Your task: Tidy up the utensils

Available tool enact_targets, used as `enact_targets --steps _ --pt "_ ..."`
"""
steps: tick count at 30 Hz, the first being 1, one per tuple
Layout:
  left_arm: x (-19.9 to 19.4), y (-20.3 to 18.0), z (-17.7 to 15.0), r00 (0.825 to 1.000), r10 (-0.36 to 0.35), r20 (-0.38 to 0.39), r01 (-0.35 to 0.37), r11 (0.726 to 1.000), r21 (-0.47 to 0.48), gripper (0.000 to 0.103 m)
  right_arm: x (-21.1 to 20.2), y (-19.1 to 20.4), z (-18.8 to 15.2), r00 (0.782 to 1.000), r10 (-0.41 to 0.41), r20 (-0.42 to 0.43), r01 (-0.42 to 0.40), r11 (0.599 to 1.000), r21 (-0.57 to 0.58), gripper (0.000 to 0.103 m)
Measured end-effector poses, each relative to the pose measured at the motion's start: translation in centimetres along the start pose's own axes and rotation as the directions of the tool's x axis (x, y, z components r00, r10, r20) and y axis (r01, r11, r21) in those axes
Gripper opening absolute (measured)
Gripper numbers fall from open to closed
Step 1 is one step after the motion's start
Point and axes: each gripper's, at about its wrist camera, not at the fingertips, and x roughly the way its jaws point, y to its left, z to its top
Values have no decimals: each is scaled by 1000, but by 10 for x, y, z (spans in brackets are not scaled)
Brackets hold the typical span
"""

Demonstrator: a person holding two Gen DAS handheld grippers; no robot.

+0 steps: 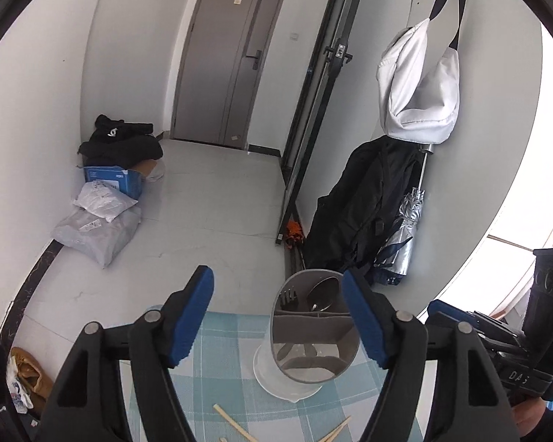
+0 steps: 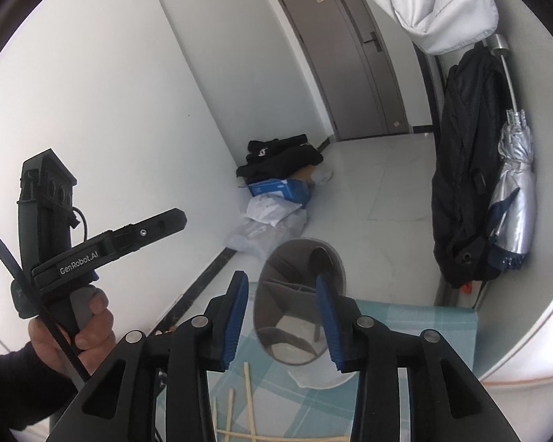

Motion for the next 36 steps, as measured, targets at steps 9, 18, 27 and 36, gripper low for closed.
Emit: enact_targets --steps 9,18,27,36 --pt "-32 -4 -28 995 100 -19 -100 995 -7 72 -42 32 -25 997 -35 76 36 999 -15 63" --pt "-67 -10 -57 991 130 -21 -130 992 -7 84 -66 48 -62 992 -88 90 89 996 -2 74" --pt "-80 -8 -94 984 176 11 -175 984 -36 93 -80 66 -97 984 -145 105 150 988 -44 90" --pt "-65 5 -129 986 161 -53 -164 985 -60 100 -72 52 -129 972 -234 4 234 972 -18 90"
